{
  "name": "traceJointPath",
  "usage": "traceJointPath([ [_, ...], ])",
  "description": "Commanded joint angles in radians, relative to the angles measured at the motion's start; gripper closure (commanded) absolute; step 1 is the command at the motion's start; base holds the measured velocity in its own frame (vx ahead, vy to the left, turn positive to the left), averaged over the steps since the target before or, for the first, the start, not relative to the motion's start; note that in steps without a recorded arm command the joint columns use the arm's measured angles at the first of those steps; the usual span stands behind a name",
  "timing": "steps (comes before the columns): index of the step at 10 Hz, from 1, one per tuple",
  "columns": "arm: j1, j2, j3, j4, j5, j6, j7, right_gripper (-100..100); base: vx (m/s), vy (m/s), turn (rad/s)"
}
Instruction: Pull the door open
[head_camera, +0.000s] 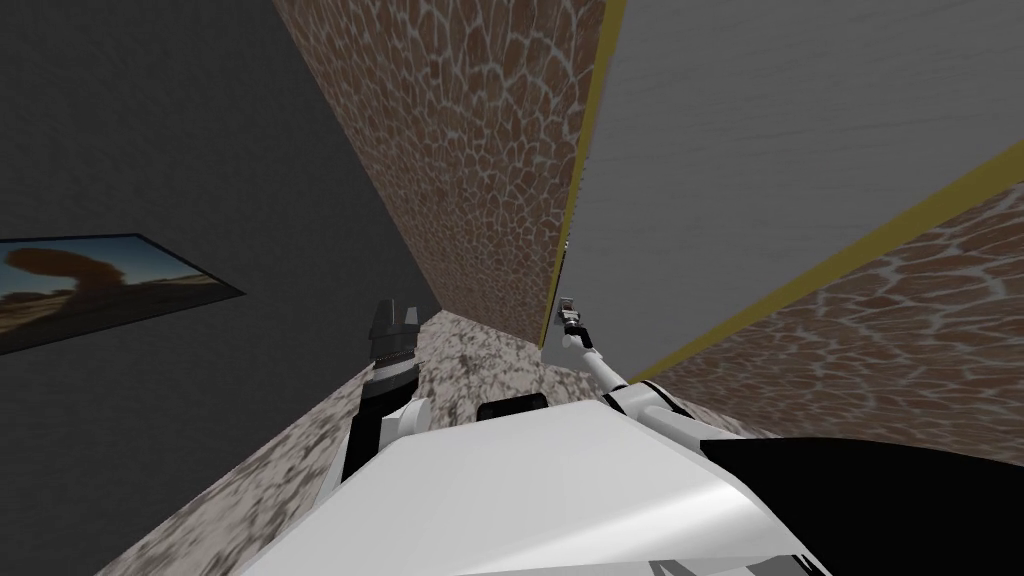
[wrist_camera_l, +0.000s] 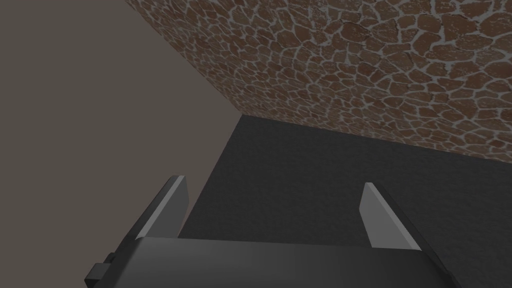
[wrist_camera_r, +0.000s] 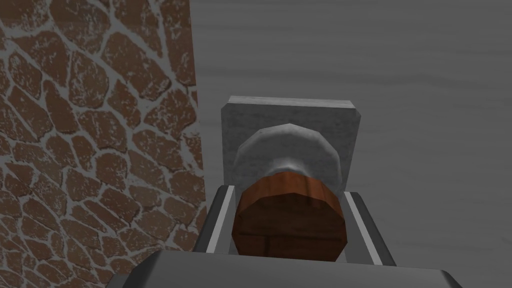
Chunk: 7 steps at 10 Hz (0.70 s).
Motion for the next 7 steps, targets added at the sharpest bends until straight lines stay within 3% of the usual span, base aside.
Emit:
traceJointPath([
  [1,0.005,-0.011,0.019,-0.01,0.002,0.004,-0.019,100,-0.126,-0.033,0.112],
  [7,0.024,-0.049,0.084,-0.046,0.008,0.018,-0.083,100,-0.22,-0.053,0.124],
])
